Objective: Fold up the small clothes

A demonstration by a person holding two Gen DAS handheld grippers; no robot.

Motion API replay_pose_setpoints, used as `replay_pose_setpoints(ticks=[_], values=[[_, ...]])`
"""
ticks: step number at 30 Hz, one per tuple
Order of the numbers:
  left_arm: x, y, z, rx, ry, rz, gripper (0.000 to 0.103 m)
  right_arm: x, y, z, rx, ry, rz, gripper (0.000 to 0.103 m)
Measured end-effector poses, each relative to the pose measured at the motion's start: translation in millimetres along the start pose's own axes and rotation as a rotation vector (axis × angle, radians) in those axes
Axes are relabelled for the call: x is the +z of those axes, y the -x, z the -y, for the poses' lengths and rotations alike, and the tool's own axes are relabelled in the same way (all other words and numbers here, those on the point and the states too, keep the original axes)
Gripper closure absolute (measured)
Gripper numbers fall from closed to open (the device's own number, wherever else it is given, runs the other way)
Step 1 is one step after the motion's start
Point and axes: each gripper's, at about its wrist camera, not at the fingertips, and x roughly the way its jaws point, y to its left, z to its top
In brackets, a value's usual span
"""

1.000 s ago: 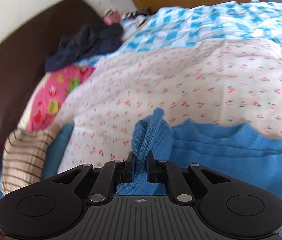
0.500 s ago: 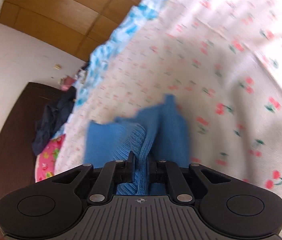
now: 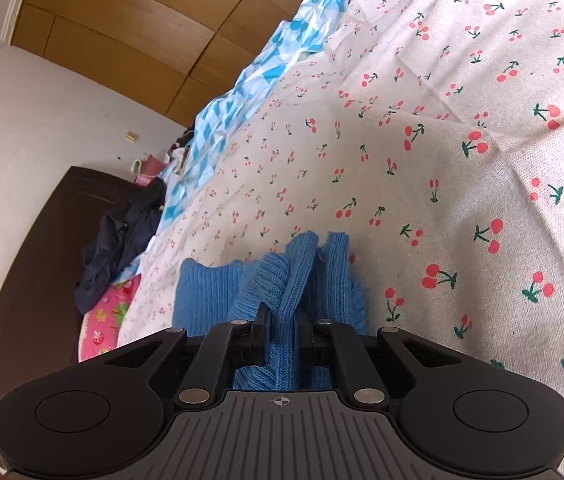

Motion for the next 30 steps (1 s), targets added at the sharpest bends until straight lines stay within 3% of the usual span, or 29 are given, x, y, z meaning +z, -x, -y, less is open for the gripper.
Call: replay_pose_setpoints(ticks=[11, 13, 15, 22, 30], values=[[-8, -2, 16, -0.013, -0.02, -0.028, 0.082, 1, -3, 7, -0.027, 0.031, -0.022, 0.092], [-12, -1, 17, -0.015, -0.028, -0.034, 0.08, 0, -4, 12, -0.012, 0.009, -0.034, 0.088], [-13, 6, 17, -0.04, -0.033, -0.04, 0.069, 0, 1, 15, 0.007, -0.005, -0.034, 0.087], [-20, 47, -10, -0.114, 0.017, -0.043, 0.064, -5, 18, 14, 0.002, -0.009, -0.004, 0.085], [-31, 66, -41, -0.032, 0.057, -0.009, 0.063, -19, 35, 2, -0.028, -0.004, 0.009, 0.08]])
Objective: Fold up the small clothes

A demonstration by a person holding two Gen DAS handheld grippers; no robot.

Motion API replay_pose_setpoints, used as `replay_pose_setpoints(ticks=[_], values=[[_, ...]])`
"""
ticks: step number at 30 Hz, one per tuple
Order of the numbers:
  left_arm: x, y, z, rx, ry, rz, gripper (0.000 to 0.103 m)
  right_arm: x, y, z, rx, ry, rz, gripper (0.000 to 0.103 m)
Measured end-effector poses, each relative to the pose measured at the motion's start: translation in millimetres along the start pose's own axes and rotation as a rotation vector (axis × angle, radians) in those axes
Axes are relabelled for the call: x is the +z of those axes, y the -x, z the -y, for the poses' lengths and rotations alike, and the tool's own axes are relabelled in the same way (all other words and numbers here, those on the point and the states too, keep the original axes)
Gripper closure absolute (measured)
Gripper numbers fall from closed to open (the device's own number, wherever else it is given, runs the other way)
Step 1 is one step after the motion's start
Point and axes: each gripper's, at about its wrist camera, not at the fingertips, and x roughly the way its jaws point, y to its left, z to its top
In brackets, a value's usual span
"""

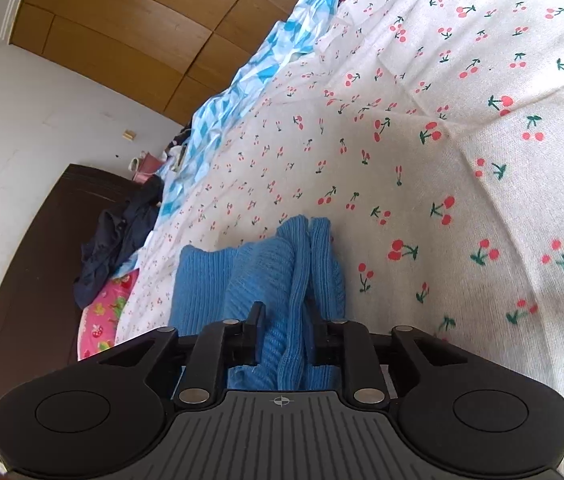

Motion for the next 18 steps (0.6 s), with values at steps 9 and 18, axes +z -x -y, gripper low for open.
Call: replay_pose_setpoints(ticks=[9, 18], values=[[-6, 0, -25, 0.038, 0.004, 0.04, 0.062, -69, 44, -14, -0.045, 0.037, -0.029, 0.073], [-19, 0, -49, 0.042, 0.072, 0.043, 0.062, -90, 51, -29, -0.035, 0.036, -0.031, 0.068]])
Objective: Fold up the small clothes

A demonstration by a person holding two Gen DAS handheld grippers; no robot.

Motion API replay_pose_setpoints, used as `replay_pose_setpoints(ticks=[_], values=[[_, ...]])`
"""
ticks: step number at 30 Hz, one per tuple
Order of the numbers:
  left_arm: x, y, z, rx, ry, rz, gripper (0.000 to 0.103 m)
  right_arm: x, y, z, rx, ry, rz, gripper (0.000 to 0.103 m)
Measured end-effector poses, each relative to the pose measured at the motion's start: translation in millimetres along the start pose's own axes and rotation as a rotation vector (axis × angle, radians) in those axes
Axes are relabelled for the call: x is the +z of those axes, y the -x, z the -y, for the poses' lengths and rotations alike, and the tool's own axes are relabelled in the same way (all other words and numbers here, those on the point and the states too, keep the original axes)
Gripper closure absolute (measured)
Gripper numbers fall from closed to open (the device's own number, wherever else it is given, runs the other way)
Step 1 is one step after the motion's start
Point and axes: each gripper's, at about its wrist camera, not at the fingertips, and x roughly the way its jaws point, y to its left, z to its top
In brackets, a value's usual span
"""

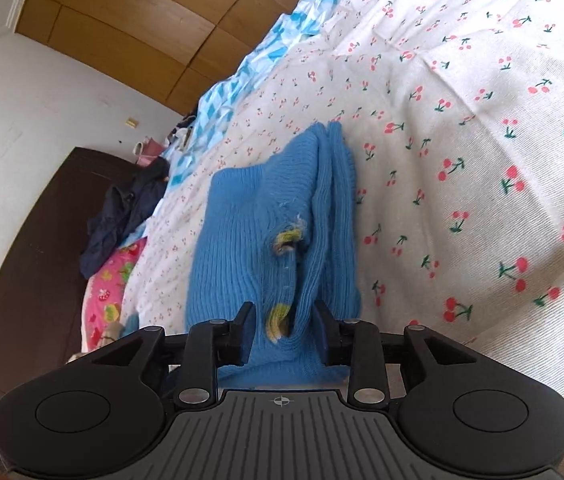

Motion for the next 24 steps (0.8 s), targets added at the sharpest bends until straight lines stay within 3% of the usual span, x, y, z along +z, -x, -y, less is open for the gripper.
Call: replay_pose_setpoints(ticks=[3, 6, 11, 15, 17, 24], values=[[0, 1, 0, -0.004, -0.004, 0.007, 0.061, -3, -10, -5, -0.037, 0.025, -0.015, 0.067], [2, 1, 0, -0.009, -0.006, 0.011, 0.061, -2, -13, -2, -0.038, -0.022, -0.022, 0.091], [8, 9, -2, -0.014, -0.019, 0.055, 0.059, -20, 14, -9, 0.05, -0.04, 0.038, 0.092], [10, -8, -4, 0.004, -0.025, 0.01, 0.056, -24, -8, -2, -0.1, -0.011, -0.023, 0.092], [8, -21, -7, 0.023, -0.019, -0.026, 0.056, -20, -12, 1, -0.087, -0.015, -0.041, 0.09], [9, -25, -9, 0.026, -0.042, -0.024, 0.056, -8, 16, -12, -0.104, 0.018, 0.095, 0.08]])
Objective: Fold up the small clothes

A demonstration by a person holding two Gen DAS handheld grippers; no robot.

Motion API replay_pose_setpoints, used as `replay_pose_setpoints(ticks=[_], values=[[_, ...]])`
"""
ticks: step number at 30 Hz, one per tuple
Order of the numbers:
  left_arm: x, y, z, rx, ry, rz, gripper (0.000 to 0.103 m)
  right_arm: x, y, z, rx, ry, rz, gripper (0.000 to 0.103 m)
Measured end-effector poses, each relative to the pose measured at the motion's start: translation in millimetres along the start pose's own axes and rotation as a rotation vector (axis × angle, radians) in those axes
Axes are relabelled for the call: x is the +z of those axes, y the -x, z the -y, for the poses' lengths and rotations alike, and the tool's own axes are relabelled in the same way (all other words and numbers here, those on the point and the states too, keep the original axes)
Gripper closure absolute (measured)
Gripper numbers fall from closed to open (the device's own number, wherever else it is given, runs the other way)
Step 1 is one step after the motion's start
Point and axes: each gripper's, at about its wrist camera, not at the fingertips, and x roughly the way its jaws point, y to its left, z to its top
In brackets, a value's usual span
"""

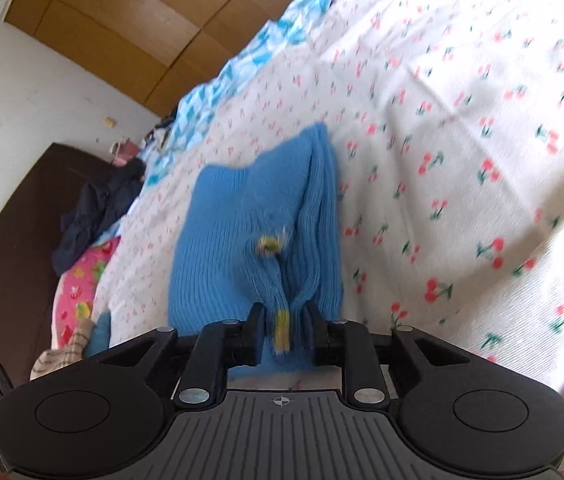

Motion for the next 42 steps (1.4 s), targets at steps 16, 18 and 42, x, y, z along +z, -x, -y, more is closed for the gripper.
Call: replay_pose_setpoints(ticks=[16, 18, 42], values=[[69, -54, -10, 0.072, 0.023, 0.071, 0.056, 67, -102, -10, -0.091, 0.045, 0.066, 0.097], [70, -67, -15, 0.096, 0.02, 0.054, 0.053, 62, -108, 4, -0.104, 0.07, 0.079, 0.103], [54, -46, -6, 0.204, 0.004, -0.027, 0.037, 51, -84, -17, -0.077, 0.257, 0.095, 0.091]])
